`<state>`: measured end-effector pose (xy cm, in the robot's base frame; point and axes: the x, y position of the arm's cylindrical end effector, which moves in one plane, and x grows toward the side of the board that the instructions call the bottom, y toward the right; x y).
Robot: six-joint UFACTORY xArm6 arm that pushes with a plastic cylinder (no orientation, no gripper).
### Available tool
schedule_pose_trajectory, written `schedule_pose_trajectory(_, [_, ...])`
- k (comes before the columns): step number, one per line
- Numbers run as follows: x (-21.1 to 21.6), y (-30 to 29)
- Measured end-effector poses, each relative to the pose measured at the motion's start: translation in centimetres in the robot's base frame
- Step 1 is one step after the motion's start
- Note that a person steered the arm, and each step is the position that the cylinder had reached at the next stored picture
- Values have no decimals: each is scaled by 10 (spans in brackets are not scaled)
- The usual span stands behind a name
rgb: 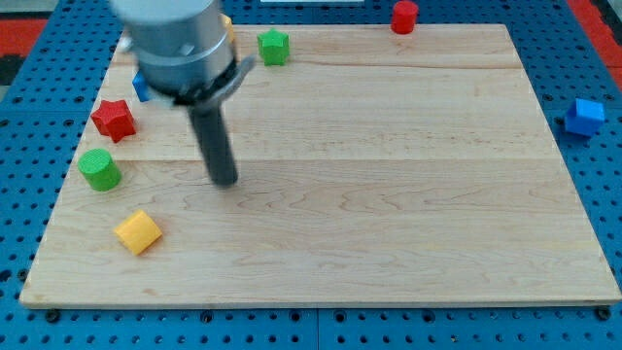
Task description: Point your arm to green star
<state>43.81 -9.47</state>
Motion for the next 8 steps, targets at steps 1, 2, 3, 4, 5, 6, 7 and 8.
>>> schedule_pose_trajectory(1, [-98, -28])
schedule_pose_trajectory(2, [-169, 9])
schedule_pose_trajectory(3, [-103, 17])
schedule_pose_trajectory(4, [-81, 58])
schedule_pose_trajectory(5, [-107, 78])
schedule_pose_trajectory(6, [-129, 168])
schedule_pose_trajectory(7, [-132, 200])
schedule_pose_trajectory(8, [-89, 148])
